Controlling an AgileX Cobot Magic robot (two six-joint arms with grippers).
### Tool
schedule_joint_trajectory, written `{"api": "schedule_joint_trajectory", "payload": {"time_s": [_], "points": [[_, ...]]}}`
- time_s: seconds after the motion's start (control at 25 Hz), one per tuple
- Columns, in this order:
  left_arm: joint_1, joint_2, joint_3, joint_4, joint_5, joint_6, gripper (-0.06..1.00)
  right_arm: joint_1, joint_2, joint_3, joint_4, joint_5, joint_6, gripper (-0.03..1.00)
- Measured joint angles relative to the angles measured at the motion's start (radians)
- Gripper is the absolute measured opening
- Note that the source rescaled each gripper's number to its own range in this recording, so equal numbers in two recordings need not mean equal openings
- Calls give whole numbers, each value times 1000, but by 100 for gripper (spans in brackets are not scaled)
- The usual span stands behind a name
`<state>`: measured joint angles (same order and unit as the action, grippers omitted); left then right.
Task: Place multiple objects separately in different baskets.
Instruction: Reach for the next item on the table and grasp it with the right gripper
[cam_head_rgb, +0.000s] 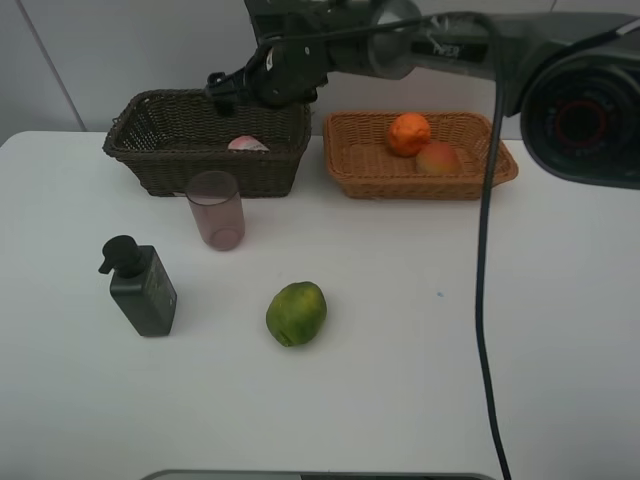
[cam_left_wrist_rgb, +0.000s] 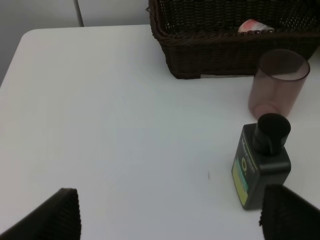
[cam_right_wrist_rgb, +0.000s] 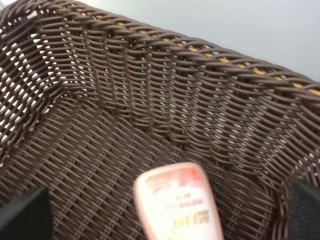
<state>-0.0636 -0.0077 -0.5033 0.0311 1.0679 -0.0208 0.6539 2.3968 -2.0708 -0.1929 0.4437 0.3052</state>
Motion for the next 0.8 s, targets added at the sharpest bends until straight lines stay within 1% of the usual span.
{"api": "schedule_joint_trajectory", "payload": {"time_s": [0.12, 0.2, 0.28, 0.4, 0.52, 0.56, 0.68, 0.8], "points": [[0, 0, 0, 0, 0, 0, 93, 0, -31, 0, 9, 58, 0, 100], [0, 0, 0, 0, 0, 0, 93, 0, -57, 0, 11, 128, 0, 100], [0, 0, 0, 0, 0, 0, 93, 0, -81, 0, 13, 215, 0, 100], [0, 0, 0, 0, 0, 0, 93, 0, -121, 0, 21, 384, 0, 100], [0, 0, 0, 0, 0, 0, 93, 0, -151, 0, 41, 523, 0, 100], [0, 0, 0, 0, 0, 0, 93, 1, -155, 1, 45, 554, 0, 100], [0, 0, 0, 0, 0, 0, 93, 3, -201, 56, 49, 620, 28, 100], [0, 0, 0, 0, 0, 0, 93, 11, -279, 185, 46, 622, 60, 100]]}}
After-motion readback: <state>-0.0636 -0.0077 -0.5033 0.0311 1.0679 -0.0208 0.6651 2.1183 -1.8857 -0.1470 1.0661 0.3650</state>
